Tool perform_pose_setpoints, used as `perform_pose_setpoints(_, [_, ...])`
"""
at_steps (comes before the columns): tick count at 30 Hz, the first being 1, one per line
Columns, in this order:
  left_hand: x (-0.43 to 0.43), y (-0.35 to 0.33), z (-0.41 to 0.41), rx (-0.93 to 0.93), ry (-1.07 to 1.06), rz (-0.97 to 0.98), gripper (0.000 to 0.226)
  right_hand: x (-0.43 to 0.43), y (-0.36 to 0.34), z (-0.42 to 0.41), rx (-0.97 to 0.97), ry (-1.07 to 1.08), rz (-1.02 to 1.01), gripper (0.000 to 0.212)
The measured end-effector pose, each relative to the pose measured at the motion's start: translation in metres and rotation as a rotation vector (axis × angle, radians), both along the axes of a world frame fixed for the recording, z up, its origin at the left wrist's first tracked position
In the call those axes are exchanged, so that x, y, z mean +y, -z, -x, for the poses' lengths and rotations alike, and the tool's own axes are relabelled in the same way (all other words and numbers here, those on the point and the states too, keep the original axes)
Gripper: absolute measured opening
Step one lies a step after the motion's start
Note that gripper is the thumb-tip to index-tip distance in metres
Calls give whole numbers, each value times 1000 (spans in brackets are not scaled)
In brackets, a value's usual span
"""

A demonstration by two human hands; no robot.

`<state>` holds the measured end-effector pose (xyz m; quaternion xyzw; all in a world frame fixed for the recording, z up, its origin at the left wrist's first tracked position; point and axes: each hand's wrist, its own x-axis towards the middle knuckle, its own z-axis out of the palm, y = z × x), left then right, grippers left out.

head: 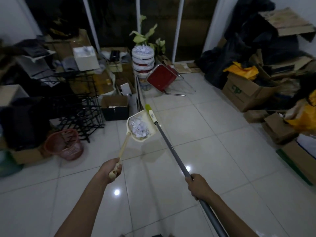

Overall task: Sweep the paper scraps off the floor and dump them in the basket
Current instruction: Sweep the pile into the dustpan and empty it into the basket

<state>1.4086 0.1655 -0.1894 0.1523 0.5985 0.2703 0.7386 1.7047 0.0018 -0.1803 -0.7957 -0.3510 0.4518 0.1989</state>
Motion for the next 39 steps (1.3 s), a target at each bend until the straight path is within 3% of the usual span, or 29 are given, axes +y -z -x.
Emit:
perform_pose_setpoints(21, [30, -13, 232, 99, -357, -73, 16, 126, -10, 195, 2, -298, 22, 25])
perform_pose_setpoints(39, [48, -14, 319, 192, -538, -65, 17, 215, -22, 276, 31, -467, 39, 22])
